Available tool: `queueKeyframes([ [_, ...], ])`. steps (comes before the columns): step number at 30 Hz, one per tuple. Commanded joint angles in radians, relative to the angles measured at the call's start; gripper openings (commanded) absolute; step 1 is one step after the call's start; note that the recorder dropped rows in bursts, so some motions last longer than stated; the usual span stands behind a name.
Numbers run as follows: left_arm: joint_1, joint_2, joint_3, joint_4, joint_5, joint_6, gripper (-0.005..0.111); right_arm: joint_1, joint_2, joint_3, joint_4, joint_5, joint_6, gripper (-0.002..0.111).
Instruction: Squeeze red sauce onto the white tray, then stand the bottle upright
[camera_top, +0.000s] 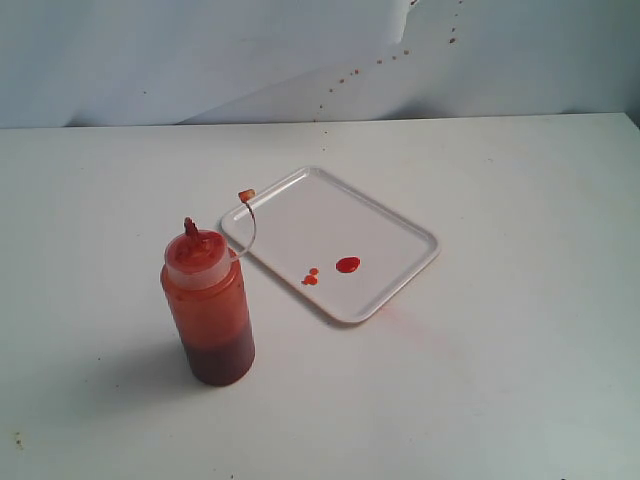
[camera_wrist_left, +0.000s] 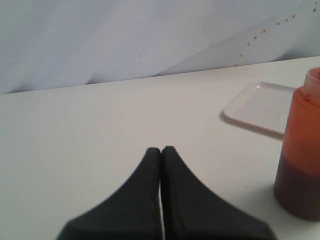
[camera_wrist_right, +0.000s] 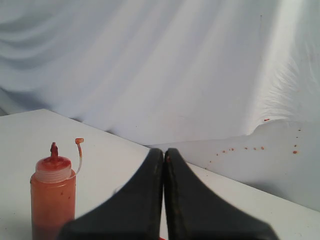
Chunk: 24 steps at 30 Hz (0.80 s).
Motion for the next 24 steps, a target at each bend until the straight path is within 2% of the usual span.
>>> queueKeyframes([
  [1, 0.002, -0.003, 0.005, -0.012, -0.005, 0.010, 0.000, -0.005, -0.003, 0.008, 0.006, -0.005, 0.000, 0.000],
  [5, 0.002, -0.003, 0.005, -0.012, -0.005, 0.010, 0.000, -0.007, -0.003, 0.008, -0.004, -0.060, -0.006, 0.000],
  [7, 0.002, -0.003, 0.005, -0.012, -0.005, 0.010, 0.000, -0.062, -0.017, 0.011, -0.004, -0.054, 0.000, 0.000],
  [12, 0.002, -0.003, 0.005, -0.012, -0.005, 0.010, 0.000, -0.366, -0.127, 0.083, 0.102, -0.023, 0.014, 0.000],
  [16, 0.002, -0.003, 0.005, -0.012, -0.005, 0.010, 0.000, -0.554, -0.213, 0.143, 0.127, 0.016, 0.014, 0.000],
  [19, 0.002, -0.003, 0.005, -0.012, -0.005, 0.010, 0.000, -0.608, -0.230, 0.153, 0.099, 0.023, 0.003, 0.000],
  [24, 0.002, -0.003, 0.005, -0.012, -0.005, 0.010, 0.000, -0.614, -0.230, 0.155, 0.049, 0.029, 0.003, 0.000],
])
